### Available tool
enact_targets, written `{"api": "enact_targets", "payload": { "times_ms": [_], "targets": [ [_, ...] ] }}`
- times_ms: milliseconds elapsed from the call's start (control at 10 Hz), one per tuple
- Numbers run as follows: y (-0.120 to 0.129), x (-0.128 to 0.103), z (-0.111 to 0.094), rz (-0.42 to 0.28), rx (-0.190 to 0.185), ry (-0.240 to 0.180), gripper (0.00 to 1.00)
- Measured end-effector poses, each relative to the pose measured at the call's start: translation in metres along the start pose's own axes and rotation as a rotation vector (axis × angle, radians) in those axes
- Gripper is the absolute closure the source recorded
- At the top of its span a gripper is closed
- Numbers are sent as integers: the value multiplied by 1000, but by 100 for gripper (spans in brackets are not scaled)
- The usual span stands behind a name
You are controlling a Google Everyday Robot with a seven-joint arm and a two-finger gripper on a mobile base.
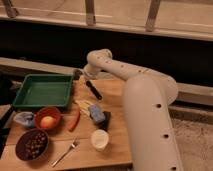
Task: Wipe tray with brush
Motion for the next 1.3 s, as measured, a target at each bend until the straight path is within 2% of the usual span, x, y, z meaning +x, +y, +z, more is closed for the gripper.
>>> {"api": "enact_targets", "payload": {
  "times_ms": [200,400,600,700,800,1000,1200,1300],
  "targets": [
    [19,-24,-7,-70,-32,-9,100],
    [38,-42,-11,-162,-117,11,100],
    [74,-61,-9,-283,-219,42,100],
    [101,-72,-5,-357,-281,61,100],
    [118,-77,0,-405,-323,82,100],
    [151,-87,15,-486,-384,118,100],
    [158,-85,21,-532,-383,145,100],
    [160,-80,25,-564,-351,160,100]
  ]
}}
